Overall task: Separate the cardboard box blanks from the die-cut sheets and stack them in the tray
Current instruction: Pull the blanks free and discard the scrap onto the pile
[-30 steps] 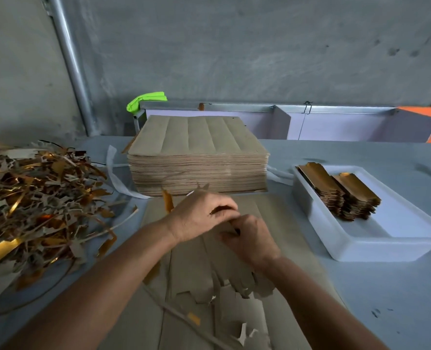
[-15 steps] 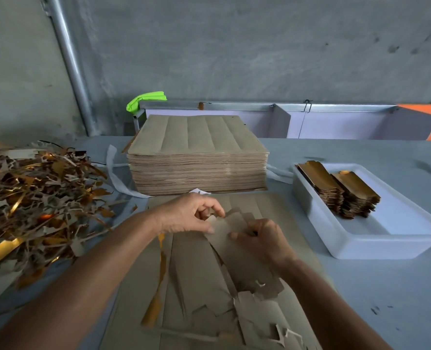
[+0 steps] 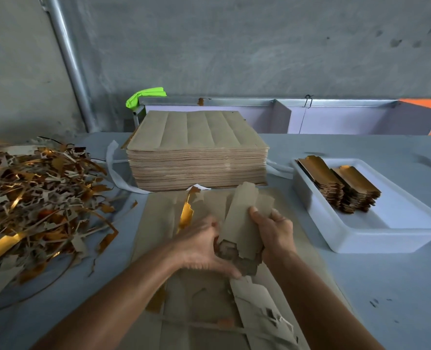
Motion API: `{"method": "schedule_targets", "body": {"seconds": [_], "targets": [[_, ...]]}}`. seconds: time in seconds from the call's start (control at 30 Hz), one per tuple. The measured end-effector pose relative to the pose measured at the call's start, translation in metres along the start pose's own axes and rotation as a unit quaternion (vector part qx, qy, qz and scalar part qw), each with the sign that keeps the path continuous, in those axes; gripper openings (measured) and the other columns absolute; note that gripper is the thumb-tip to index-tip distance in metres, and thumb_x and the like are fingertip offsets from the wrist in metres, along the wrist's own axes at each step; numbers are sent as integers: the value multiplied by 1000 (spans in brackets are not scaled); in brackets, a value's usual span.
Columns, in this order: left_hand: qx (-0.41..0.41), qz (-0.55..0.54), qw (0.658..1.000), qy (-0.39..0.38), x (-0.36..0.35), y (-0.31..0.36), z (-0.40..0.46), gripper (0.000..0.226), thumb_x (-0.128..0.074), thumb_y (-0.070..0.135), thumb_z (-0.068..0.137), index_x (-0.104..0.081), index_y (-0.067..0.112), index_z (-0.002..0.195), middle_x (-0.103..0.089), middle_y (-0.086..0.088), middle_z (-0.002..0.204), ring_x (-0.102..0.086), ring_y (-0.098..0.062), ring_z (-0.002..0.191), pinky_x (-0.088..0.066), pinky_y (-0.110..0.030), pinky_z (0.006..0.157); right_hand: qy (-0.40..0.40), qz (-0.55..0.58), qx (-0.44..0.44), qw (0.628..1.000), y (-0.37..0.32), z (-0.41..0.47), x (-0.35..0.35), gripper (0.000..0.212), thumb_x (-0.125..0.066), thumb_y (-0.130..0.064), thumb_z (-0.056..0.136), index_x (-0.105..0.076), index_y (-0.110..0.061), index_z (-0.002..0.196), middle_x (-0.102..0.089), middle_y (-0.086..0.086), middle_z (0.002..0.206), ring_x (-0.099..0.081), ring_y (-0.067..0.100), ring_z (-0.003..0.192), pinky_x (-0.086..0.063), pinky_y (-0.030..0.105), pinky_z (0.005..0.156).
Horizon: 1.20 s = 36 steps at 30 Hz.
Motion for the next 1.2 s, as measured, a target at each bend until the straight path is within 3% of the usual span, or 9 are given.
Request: {"method": "schedule_targets", "body": {"seconds": [0.13,0.27,0.4,0.63,0.77,0.87,0.97,1.07,1.2], "targets": [[4,63,998,-25,-24,-2,-8,91,-74,76,47,-55,16,113,-28,7,139,-29,-16,126,-37,-34,103,67,69,8,995,0,2,12,8,-64,-13,89,-61,-18,83,-66,5,84,-64,21,79,-55,40,76],[7,104,995,-4,-42,-3,-8,53,-80,54,58,-65,21,97,-25,6,148,-19,-18,135,-26,-30,104,84,120,7,989,3,0,14,12,-63,-15,90,-58,-21,81,-65,0,84,-63,16,76,-54,30,65],[-39,60,997,5,-49,4,-11,18,-79,35,68,-67,25,77,-33,10,144,-26,-13,129,-32,-27,97,91,127,25,987,-5,1,21,11,-63,-17,90,-59,-21,81,-64,-2,85,-61,13,76,-53,28,65],[-92,44,995,17,-6,-3,-14,16,-77,14,73,-62,14,70,-63,6,106,-50,-8,107,-41,-24,89,187,106,83,973,-45,18,81,7,-63,-20,90,-61,-16,95,-66,2,94,-62,18,86,-53,36,81],[-84,41,995,31,21,-18,-16,27,-72,8,79,-55,25,66,-55,11,70,-53,-3,69,-41,-16,63,208,31,114,971,-60,26,110,17,-63,-14,88,-55,-20,101,-61,-2,93,-59,18,85,-50,34,79],[-78,-2,995,59,34,-25,-18,36,-68,2,81,-46,24,63,-57,0,69,-54,-9,63,-45,-28,61,151,-142,162,965,-68,26,103,38,-59,-6,86,-47,-20,119,-50,-4,100,-51,24,101,-49,42,81],[-68,-165,979,97,43,-35,-22,20,-61,-8,84,-56,11,81,-61,-4,74,-61,-15,57,-48,-26,50,7,-255,221,941,-70,17,66,71,-48,12,84,-35,-25,144,-47,1,122,-47,20,110,-46,41,91],[-70,-235,960,137,49,-40,-24,18,-56,-9,87,-62,7,89,-62,-4,80,-61,-14,58,-50,-23,51,-133,-399,231,877,-55,5,22,46,-50,10,88,-58,-13,127,-54,10,129,-51,23,117,-47,34,95],[-77,-234,955,164,54,-37,-25,27,-53,-11,88,-65,12,78,-62,-11,75,-61,-12,63,-54,-24,62,-187,-524,200,806,-34,-5,-7,27,-48,-8,94,-69,-14,109,-61,4,117,-58,17,103,-47,15,78]]}}
Point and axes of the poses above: each hand's wrist, its own z-axis towards the middle knuckle, its own x-axis out of the back of the hand, y = z × x, the point moved 10 cm from there along z, towards the middle knuckle
